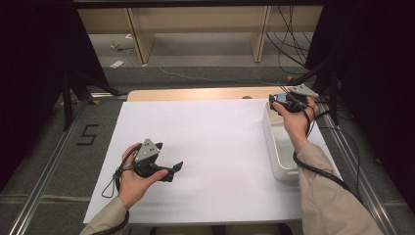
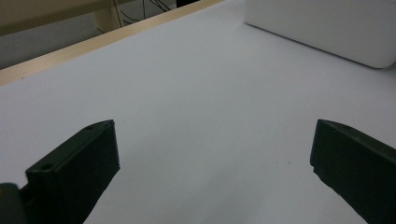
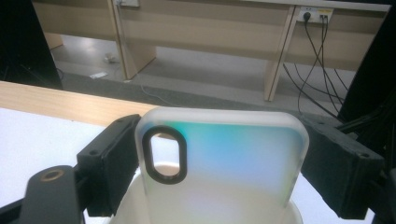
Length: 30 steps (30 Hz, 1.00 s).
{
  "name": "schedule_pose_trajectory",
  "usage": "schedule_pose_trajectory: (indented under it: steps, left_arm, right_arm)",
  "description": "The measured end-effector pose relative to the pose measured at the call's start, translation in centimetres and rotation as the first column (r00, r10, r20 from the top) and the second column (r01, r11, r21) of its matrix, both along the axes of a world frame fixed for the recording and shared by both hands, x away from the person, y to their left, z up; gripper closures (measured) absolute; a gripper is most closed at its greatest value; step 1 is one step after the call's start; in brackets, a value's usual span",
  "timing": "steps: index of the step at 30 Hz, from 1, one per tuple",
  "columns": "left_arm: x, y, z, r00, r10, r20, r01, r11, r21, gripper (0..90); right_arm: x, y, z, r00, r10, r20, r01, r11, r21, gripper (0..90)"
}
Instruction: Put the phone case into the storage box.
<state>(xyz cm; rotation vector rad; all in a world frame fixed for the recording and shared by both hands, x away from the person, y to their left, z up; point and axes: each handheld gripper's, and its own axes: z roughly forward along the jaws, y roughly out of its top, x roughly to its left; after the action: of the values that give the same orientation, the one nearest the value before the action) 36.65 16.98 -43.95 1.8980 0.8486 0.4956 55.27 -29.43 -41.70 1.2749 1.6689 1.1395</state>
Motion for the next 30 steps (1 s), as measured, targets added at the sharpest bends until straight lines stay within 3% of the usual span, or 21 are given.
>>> schedule_pose_trajectory:
  steps: [30]
  left_arm:
    - [0.0,-0.01,-0.01,1.0,-0.001,0.0,0.001,1.0,-0.002,0.6]
  right_arm:
    - [0.1,0.01,-0.13,1.0,-0.002,0.003,0.002,1.0,-0.001,17.4]
